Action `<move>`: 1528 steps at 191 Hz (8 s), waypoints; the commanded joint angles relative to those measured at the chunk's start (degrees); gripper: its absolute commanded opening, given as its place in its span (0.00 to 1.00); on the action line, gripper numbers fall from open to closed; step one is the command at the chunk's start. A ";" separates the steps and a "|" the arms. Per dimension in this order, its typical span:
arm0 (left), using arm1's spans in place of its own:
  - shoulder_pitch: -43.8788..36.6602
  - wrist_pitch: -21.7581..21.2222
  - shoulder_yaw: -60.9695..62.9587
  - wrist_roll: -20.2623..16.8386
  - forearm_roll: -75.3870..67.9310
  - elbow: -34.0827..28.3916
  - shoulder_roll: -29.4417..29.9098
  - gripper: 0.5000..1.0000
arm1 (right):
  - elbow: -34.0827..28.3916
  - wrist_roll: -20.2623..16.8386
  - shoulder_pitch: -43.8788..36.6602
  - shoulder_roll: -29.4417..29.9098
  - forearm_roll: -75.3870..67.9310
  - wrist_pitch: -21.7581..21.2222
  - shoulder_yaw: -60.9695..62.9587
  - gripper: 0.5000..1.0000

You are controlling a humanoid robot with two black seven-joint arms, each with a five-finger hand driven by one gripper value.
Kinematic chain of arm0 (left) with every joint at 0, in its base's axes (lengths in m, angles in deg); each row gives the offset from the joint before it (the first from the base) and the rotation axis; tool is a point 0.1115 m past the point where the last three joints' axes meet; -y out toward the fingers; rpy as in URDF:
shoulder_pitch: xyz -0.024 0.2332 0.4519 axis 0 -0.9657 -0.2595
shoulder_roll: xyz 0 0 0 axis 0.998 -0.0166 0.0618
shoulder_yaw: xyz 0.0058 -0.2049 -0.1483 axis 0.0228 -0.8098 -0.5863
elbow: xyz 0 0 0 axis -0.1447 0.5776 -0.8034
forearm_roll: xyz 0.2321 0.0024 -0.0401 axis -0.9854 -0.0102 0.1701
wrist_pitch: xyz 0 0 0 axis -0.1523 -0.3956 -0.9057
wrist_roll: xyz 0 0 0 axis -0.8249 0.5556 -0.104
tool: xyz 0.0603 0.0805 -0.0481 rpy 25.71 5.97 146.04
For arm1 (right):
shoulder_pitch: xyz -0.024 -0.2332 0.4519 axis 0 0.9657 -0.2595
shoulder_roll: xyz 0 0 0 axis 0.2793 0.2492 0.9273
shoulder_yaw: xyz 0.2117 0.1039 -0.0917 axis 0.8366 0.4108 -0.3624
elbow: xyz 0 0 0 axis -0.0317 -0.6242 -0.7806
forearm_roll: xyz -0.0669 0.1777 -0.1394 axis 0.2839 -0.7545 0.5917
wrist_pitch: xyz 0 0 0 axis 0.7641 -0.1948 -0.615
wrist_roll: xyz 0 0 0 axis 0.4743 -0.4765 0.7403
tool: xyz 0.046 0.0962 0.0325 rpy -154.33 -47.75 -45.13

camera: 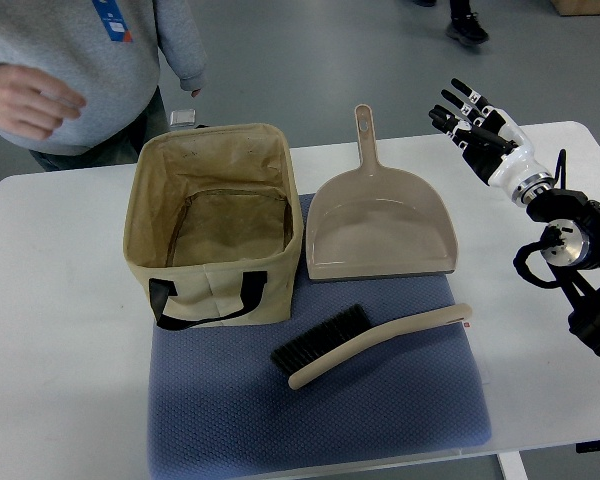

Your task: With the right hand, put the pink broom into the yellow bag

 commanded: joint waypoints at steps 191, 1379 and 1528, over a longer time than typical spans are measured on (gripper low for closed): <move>-0.02 -0.06 0.00 0.00 0.00 0.00 0.00 1.00 | -0.09 0.00 -0.63 -0.61 0.00 -2.28 0.00 0.86; -0.02 -0.06 0.00 0.00 0.00 0.00 0.00 1.00 | -25.66 0.18 -31.13 -19.25 68.82 1.76 -39.37 0.00; -0.02 -0.06 0.00 0.00 0.00 0.00 0.00 1.00 | -24.52 0.35 -29.81 -14.50 67.59 3.78 -39.02 0.78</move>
